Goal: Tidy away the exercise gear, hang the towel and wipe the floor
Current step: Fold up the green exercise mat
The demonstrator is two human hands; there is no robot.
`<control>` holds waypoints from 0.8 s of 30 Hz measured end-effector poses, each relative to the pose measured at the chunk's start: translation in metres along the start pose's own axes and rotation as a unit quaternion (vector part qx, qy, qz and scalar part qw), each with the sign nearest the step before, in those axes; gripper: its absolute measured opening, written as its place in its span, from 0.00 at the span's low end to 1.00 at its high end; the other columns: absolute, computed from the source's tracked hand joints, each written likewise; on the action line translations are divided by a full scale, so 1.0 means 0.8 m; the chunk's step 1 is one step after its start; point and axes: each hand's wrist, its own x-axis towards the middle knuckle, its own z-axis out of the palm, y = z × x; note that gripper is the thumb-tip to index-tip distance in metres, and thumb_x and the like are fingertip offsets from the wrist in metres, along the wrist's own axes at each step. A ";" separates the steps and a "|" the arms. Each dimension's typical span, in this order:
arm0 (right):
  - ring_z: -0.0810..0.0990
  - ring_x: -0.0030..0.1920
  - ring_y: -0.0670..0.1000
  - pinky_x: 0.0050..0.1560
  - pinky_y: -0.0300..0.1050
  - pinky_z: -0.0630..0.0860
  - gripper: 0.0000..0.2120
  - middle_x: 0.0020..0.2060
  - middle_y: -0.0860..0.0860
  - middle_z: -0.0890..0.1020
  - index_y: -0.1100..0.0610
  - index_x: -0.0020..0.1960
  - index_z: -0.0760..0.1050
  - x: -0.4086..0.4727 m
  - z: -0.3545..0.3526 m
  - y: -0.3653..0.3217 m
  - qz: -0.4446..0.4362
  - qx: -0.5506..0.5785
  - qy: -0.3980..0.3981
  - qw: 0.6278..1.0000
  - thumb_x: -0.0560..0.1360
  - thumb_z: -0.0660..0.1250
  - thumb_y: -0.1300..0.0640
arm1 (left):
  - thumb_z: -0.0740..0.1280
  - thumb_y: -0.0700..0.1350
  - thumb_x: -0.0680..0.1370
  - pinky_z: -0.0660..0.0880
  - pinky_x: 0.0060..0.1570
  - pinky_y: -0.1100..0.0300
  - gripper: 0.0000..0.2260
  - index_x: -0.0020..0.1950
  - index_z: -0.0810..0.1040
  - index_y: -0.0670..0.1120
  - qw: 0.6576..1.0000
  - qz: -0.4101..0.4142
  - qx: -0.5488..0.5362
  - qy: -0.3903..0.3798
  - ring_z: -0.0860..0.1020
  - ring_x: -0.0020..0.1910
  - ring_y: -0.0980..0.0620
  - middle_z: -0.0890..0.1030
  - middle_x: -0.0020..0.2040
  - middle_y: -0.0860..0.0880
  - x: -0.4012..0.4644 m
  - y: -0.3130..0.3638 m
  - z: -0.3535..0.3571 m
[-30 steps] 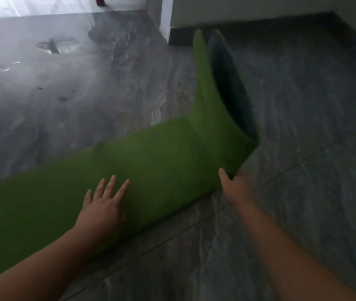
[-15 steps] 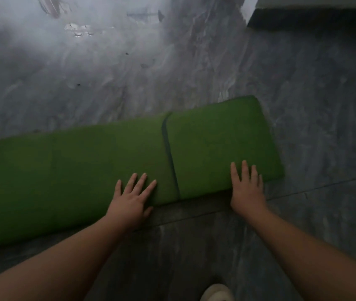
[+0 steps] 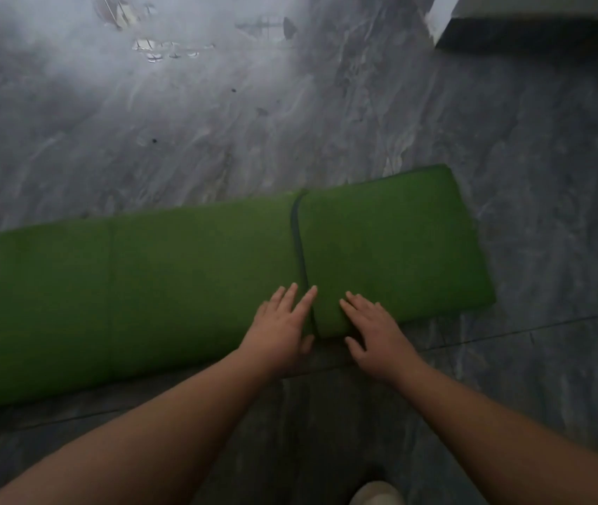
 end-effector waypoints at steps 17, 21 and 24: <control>0.65 0.76 0.54 0.69 0.69 0.63 0.29 0.74 0.50 0.69 0.44 0.70 0.70 -0.016 0.004 0.022 0.068 -0.069 0.050 0.994 0.70 0.71 0.48 | 0.71 0.39 0.77 0.77 0.59 0.52 0.16 0.63 0.75 0.44 0.772 -0.274 -0.548 0.172 0.80 0.51 0.48 0.81 0.53 0.47 0.083 0.046 -0.018; 0.69 0.73 0.54 0.66 0.69 0.67 0.27 0.72 0.50 0.72 0.43 0.67 0.72 -0.017 0.004 0.026 0.067 -0.079 0.079 0.991 0.69 0.71 0.49 | 0.71 0.53 0.77 0.82 0.48 0.48 0.11 0.48 0.77 0.46 0.828 -0.335 -0.441 0.091 0.82 0.42 0.45 0.80 0.43 0.47 0.093 0.040 -0.025; 0.68 0.73 0.54 0.66 0.69 0.66 0.23 0.71 0.50 0.73 0.46 0.65 0.73 -0.018 0.002 0.022 0.062 -0.073 0.131 0.987 0.71 0.63 0.47 | 0.71 0.52 0.77 0.77 0.48 0.55 0.10 0.49 0.79 0.46 0.831 -0.329 -0.436 0.106 0.81 0.46 0.45 0.81 0.45 0.48 0.095 0.038 -0.024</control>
